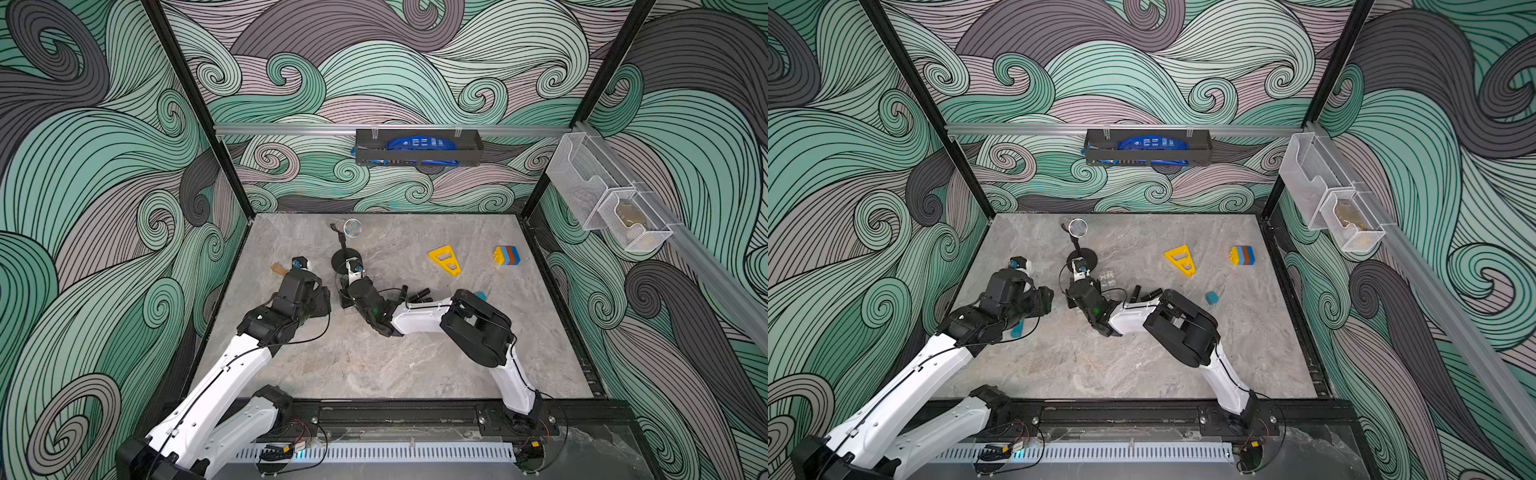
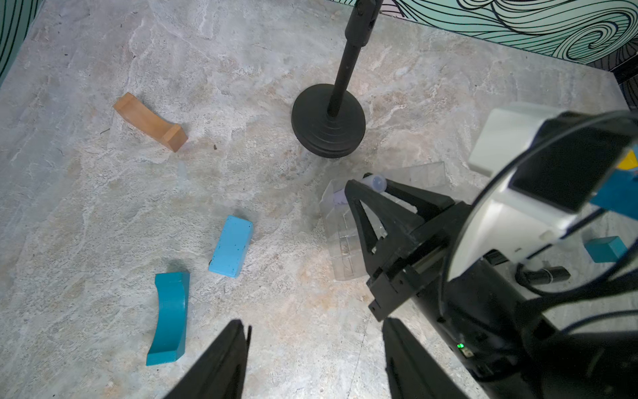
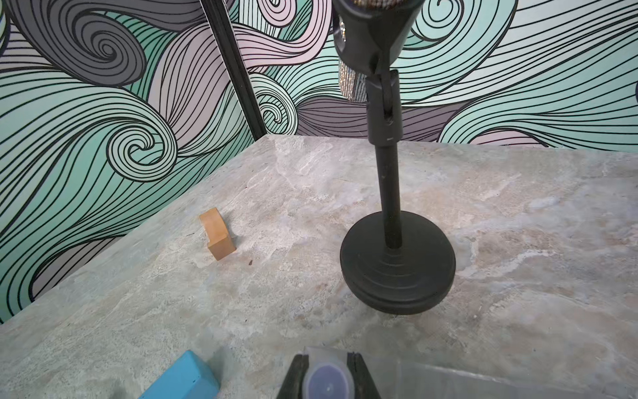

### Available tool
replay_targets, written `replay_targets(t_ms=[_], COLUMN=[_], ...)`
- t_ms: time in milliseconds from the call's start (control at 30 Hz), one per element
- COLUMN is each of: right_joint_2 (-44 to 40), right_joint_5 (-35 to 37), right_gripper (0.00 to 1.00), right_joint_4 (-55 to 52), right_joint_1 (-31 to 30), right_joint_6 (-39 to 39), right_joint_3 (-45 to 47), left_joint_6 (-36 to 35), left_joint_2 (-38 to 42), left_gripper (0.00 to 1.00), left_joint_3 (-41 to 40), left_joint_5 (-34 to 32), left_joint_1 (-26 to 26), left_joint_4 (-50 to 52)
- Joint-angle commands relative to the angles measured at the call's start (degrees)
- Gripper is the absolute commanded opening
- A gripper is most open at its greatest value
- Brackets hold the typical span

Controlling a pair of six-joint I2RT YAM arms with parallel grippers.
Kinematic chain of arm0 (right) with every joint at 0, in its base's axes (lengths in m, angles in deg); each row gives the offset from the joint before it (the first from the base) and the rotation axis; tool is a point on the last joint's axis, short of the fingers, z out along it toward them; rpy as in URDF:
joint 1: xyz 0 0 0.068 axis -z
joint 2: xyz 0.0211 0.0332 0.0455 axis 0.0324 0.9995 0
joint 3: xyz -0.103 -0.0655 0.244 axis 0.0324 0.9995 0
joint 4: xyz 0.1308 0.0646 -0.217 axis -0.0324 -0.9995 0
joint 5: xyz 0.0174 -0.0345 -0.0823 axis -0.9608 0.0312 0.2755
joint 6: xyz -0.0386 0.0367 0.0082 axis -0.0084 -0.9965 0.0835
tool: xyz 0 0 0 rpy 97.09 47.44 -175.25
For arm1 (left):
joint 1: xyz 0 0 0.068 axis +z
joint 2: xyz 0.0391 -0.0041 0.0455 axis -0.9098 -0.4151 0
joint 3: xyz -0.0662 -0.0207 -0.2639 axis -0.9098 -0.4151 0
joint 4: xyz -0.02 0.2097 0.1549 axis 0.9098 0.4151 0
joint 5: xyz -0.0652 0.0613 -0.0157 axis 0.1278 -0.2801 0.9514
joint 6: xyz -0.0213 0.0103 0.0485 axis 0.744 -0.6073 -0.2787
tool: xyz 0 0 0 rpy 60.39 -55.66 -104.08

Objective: Arrange the lipsticks in the organizer
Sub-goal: Place the lipstick in the storage box.

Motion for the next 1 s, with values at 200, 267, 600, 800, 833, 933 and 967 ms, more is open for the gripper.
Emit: replay_targets(t_ms=[200, 267, 600, 800, 833, 933, 967], right_joint_2=[-0.43, -1.43, -13.85, -24.22, -26.48, -33.37, -34.98], right_joint_5=[0.85, 0.25, -4.74, -7.28, -7.72, -10.79, -12.96], right_gripper=[0.31, 0.40, 0.54, 0.54, 0.54, 0.53, 0.52], right_joint_4=[-5.73, -6.91, -12.78, -22.80, -23.81, -30.31, -33.11], right_joint_1=[-0.21, -0.24, 1.49, 5.00, 5.99, 10.43, 12.05], right_joint_6=[-2.37, -2.82, -8.50, -15.20, -16.48, -19.66, -19.84], right_joint_3=[-2.55, -3.39, 0.20, 8.81, 11.45, 17.36, 18.39], left_joint_6=[0.95, 0.75, -1.54, -1.17, -1.14, -1.22, -1.15], left_joint_2=[1.76, 1.94, 2.66, 1.45, 1.00, -1.41, -2.35], left_gripper=[0.63, 0.63, 0.62, 0.61, 0.61, 0.61, 0.60], left_joint_3=[0.17, 0.22, 0.80, -0.64, -0.82, -1.23, -1.52], left_joint_5=[0.47, 0.42, 2.34, 6.59, 7.71, 9.38, 9.22], left_joint_1=[0.44, 0.43, 0.43, 0.02, -0.43, -3.34, -5.04], left_joint_4=[0.25, 0.26, -1.33, -4.44, -5.02, -7.48, -8.61])
